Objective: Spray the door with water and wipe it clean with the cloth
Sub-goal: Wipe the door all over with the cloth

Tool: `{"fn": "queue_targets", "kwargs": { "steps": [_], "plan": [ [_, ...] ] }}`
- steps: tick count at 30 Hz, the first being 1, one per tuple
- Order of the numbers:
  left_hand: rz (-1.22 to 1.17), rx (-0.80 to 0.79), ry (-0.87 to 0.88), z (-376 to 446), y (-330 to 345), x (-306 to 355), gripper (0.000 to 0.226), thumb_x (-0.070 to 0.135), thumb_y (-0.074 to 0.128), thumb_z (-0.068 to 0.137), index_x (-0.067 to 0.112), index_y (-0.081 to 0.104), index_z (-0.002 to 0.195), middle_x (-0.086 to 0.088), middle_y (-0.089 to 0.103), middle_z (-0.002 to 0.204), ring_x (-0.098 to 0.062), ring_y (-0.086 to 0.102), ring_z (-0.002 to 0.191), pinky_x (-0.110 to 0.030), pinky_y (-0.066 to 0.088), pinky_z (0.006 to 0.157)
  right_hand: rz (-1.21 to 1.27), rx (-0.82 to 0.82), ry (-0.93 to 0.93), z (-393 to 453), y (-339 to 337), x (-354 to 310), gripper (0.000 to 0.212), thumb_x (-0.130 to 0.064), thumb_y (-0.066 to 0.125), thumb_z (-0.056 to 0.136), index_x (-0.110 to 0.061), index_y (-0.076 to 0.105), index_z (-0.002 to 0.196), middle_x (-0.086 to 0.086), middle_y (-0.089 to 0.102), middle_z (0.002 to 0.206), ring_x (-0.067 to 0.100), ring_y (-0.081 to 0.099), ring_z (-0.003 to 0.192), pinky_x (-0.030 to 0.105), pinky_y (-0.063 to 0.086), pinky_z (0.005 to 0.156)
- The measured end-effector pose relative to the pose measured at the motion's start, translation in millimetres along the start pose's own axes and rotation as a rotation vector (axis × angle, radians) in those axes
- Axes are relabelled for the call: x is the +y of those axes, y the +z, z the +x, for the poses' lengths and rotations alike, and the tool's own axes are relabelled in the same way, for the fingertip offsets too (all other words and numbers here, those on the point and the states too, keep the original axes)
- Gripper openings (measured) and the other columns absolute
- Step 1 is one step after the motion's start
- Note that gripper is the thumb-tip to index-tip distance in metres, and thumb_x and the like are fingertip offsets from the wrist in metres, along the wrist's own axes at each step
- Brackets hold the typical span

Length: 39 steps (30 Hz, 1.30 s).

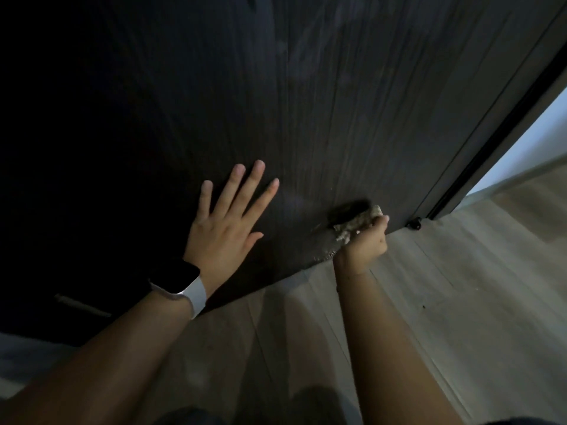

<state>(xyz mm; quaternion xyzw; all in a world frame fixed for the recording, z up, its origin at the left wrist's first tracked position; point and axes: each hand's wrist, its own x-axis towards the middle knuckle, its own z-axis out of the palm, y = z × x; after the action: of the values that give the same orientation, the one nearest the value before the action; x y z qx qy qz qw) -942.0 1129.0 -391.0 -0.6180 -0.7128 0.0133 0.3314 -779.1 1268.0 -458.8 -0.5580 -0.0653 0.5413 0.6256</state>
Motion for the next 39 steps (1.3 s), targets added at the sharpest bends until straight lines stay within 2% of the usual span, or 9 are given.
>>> {"fn": "queue_targets", "kwargs": {
  "steps": [6, 14, 19, 23, 27, 31, 34, 37, 39],
  "plan": [
    [0.107, 0.027, -0.001, -1, 8, 2, 0.105, 0.048, 0.069, 0.081, 0.029, 0.0, 0.157, -0.007, -0.026, 0.161, -0.028, -0.027, 0.147, -0.052, -0.02, 0.114, 0.217, -0.022, 0.145, 0, 17, 33, 0.03, -0.026, 0.072, 0.088, -0.004, 0.07, 0.108, 0.007, 0.071, 0.11, 0.023, 0.066, 0.106, 0.041, 0.052, 0.098],
    [0.099, 0.039, 0.004, 0, 7, 2, 0.104, 0.046, 0.069, 0.081, 0.03, 0.001, 0.157, -0.005, -0.029, 0.16, -0.026, -0.03, 0.146, -0.051, -0.024, 0.114, 0.113, -0.008, 0.183, -45, 1, 113, 0.005, -0.01, 0.069, 0.089, -0.007, 0.067, 0.092, 0.008, 0.067, 0.091, 0.015, 0.06, 0.083, 0.027, 0.051, 0.073],
    [0.117, 0.025, 0.02, -2, 6, 0, 0.103, 0.047, 0.067, 0.082, 0.03, -0.001, 0.158, -0.007, -0.03, 0.159, -0.027, -0.031, 0.145, -0.052, -0.023, 0.114, 0.106, 0.024, 0.38, -48, -12, 132, 0.019, 0.001, 0.059, 0.093, -0.006, 0.06, 0.075, -0.002, 0.064, 0.06, 0.006, 0.062, 0.055, 0.016, 0.052, 0.052],
    [0.142, 0.013, 0.029, -1, 5, 1, 0.102, 0.046, 0.066, 0.083, 0.03, -0.001, 0.158, -0.009, -0.032, 0.158, -0.028, -0.033, 0.144, -0.053, -0.022, 0.113, 0.203, -0.089, 0.162, -53, 6, 105, 0.022, -0.005, 0.061, 0.093, 0.004, 0.063, 0.113, 0.013, 0.063, 0.099, 0.021, 0.058, 0.088, 0.032, 0.051, 0.076],
    [0.132, 0.018, 0.02, -2, 5, 1, 0.107, 0.044, 0.069, 0.08, 0.03, -0.003, 0.158, -0.008, -0.03, 0.159, -0.028, -0.031, 0.145, -0.052, -0.022, 0.114, 0.124, 0.007, -0.109, -40, 28, 90, 0.022, -0.013, 0.073, 0.085, -0.002, 0.07, 0.104, 0.015, 0.069, 0.105, 0.016, 0.064, 0.092, 0.032, 0.054, 0.085],
    [0.127, 0.005, 0.032, -3, 1, -2, 0.108, 0.044, 0.072, 0.078, 0.03, 0.0, 0.157, -0.008, -0.03, 0.159, -0.028, -0.031, 0.146, -0.052, -0.021, 0.115, 0.232, 0.095, 0.214, -11, 9, 98, 0.028, -0.009, 0.063, 0.093, 0.005, 0.064, 0.118, 0.017, 0.07, 0.106, 0.022, 0.068, 0.084, 0.033, 0.058, 0.07],
    [0.111, -0.003, 0.032, -2, 0, -1, 0.112, 0.039, 0.077, 0.075, 0.031, 0.0, 0.157, -0.007, -0.031, 0.159, -0.028, -0.031, 0.145, -0.051, -0.023, 0.114, 0.292, 0.082, 0.196, -11, 7, 106, 0.029, -0.017, 0.061, 0.092, 0.003, 0.064, 0.113, 0.033, 0.063, 0.111, 0.054, 0.054, 0.111, 0.061, 0.042, 0.098],
    [0.116, -0.003, 0.018, -1, 1, 0, 0.117, 0.029, 0.08, 0.073, 0.031, -0.002, 0.157, -0.007, -0.03, 0.159, -0.027, -0.03, 0.146, -0.051, -0.023, 0.114, 0.2, 0.057, 0.035, -27, 22, 89, 0.016, -0.029, 0.076, 0.073, -0.016, 0.071, 0.08, 0.023, 0.065, 0.095, 0.035, 0.065, 0.089, 0.052, 0.053, 0.09],
    [0.123, 0.008, 0.012, -1, 2, 1, 0.116, 0.026, 0.079, 0.075, 0.03, -0.002, 0.157, -0.007, -0.029, 0.16, -0.027, -0.029, 0.146, -0.051, -0.022, 0.115, 0.147, 0.029, -0.091, -40, 35, 66, 0.014, -0.013, 0.077, 0.08, -0.023, 0.068, 0.075, 0.016, 0.062, 0.096, 0.018, 0.064, 0.085, 0.036, 0.056, 0.084]
  ]
}}
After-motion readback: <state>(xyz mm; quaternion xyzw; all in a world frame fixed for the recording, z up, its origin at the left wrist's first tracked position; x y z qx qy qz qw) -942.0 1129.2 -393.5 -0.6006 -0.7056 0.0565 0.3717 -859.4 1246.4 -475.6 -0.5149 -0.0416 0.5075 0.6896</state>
